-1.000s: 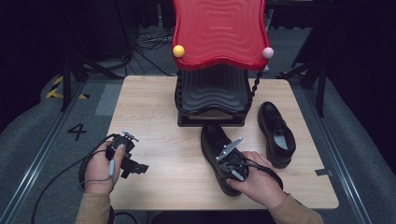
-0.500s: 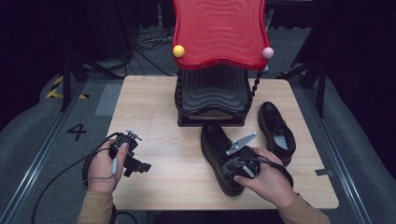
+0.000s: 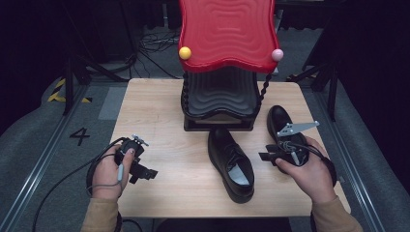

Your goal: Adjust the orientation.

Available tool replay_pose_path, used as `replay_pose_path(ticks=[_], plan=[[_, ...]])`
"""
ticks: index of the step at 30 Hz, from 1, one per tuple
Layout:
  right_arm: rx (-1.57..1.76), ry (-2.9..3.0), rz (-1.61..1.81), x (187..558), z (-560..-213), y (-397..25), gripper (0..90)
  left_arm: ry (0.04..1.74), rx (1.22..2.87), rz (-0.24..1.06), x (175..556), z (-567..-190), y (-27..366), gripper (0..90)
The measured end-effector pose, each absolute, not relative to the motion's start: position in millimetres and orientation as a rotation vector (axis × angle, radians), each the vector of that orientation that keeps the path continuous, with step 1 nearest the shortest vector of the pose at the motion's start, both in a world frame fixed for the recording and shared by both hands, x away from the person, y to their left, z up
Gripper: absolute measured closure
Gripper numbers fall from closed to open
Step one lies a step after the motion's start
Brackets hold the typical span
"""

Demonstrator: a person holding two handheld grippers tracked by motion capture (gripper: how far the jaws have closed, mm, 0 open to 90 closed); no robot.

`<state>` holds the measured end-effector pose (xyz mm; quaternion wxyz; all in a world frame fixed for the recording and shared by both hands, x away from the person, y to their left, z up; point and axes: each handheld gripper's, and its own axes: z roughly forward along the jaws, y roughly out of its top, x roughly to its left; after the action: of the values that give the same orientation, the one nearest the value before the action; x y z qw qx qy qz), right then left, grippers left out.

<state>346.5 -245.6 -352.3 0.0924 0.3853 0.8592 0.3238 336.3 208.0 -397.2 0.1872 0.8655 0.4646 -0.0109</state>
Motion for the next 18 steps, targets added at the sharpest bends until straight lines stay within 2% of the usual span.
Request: replay_pose_path(ticks=[5, 8, 18], plan=[[1.189, 2.490, 0.930, 354.9, -354.7, -261.2, 56.0, 1.304, 2.442, -0.027, 336.1, -397.3, 208.1, 18.0], [1.222, 2.423, 0.841, 365.8, -363.1, -278.6, 50.7, 1.307, 2.441, -0.021, 335.4, -397.0, 208.7, 17.9], [1.379, 2.430, 0.690, 381.8, -383.4, -299.2, 50.9, 1.306, 2.448, -0.025, 335.4, -398.1, 208.8, 17.8]])
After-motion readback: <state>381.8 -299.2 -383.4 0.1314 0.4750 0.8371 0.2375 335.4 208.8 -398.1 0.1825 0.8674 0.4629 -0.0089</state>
